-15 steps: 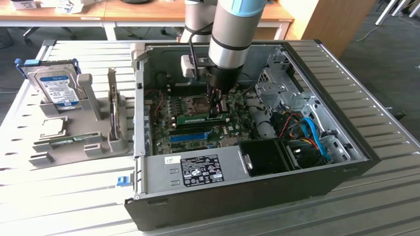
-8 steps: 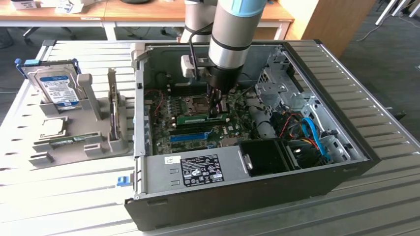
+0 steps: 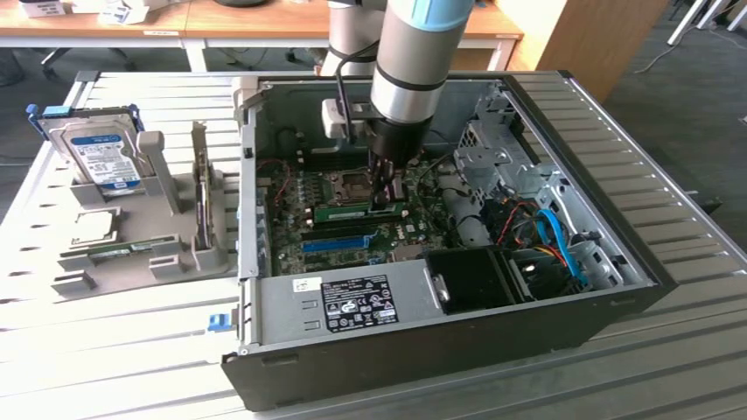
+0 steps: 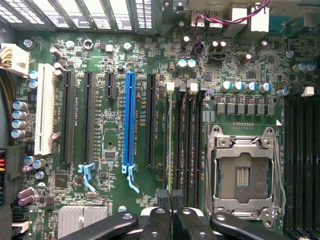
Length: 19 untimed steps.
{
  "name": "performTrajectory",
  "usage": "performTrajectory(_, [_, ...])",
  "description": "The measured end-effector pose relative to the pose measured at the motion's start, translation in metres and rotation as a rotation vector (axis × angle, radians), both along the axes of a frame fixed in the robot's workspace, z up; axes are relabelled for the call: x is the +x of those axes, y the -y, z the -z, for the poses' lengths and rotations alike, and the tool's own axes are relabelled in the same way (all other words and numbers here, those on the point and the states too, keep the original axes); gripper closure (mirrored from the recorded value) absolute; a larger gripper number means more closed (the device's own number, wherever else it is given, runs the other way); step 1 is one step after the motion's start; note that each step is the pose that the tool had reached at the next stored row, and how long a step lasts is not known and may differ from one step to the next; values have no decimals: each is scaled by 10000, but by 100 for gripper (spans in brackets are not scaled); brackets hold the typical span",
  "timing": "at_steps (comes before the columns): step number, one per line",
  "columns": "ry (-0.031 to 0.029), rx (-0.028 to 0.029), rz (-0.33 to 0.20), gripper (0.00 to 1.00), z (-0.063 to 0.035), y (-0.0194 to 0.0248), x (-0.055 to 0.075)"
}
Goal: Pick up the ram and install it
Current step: 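Insert the ram into the slot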
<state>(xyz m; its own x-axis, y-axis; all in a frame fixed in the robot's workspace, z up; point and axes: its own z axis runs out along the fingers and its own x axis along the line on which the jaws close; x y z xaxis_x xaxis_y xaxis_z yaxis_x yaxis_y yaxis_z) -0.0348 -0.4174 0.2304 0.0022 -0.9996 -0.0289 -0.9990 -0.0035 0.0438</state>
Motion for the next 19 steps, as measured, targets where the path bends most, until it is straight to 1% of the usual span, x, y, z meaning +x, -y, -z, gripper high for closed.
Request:
performTrajectory(8, [0, -1, -1, 88, 23, 0, 0])
performTrajectory(18, [0, 0, 0, 88, 25, 0, 0])
performTrajectory(19, [2, 2, 0, 87, 25, 0, 0])
